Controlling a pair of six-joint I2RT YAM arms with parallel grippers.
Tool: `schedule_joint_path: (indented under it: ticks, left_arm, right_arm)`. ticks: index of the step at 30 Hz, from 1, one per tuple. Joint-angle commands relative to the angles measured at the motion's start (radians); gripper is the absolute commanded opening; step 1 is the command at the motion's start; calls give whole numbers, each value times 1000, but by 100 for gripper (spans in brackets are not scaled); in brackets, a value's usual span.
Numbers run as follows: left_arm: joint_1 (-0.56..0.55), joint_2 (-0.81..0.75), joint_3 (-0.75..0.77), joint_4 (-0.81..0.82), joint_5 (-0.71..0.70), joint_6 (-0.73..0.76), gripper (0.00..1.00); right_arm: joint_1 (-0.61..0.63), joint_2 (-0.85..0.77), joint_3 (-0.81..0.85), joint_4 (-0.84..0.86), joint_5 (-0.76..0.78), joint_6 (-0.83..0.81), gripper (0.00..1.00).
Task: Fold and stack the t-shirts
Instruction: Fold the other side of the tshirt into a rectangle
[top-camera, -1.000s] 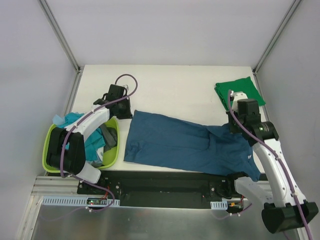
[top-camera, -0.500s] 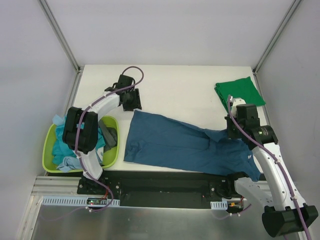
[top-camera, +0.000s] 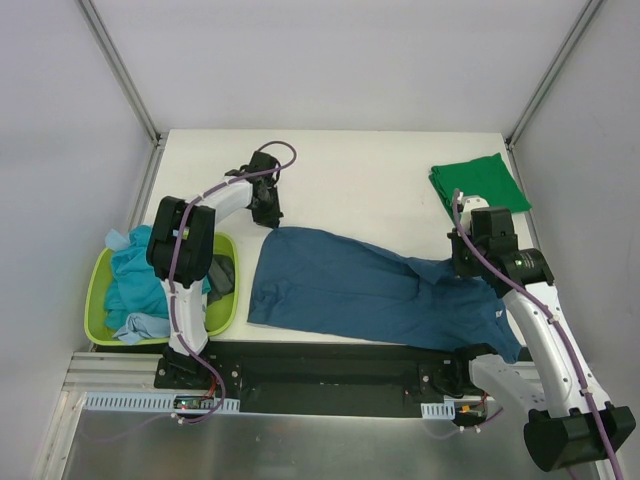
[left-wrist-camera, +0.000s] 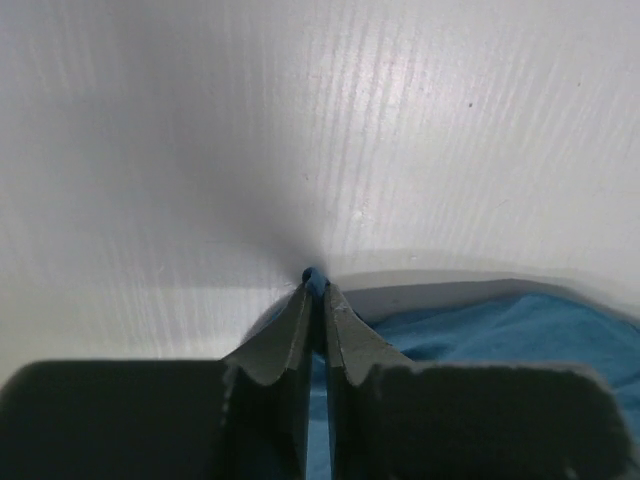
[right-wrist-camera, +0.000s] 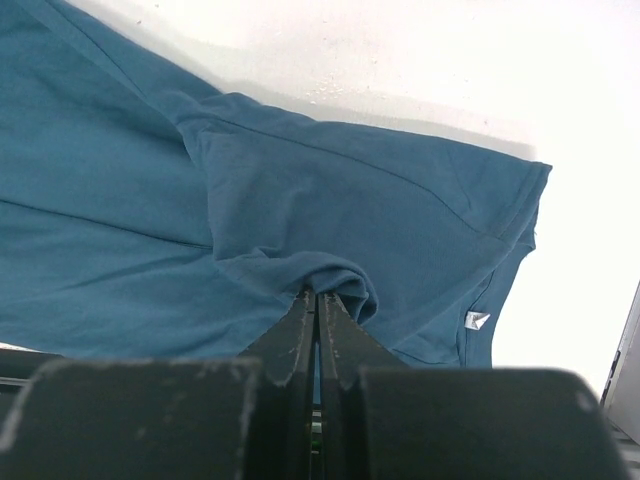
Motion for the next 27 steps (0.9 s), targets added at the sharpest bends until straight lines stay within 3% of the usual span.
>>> schedule_joint_path:
  ticks: [1,16,27]
  left_arm:
    - [-12,-43,-10,-33,40,-4,0]
    - [-44,-333,-159,-33,-81,-8,0]
    - [-122,-559,-432,-27,-213,-105,0]
  right_arm:
    - [7,4,4,12,13,18,0]
    - [16,-60,78,-88,29,53,0]
    - [24,-158,96,-188,57,87,1]
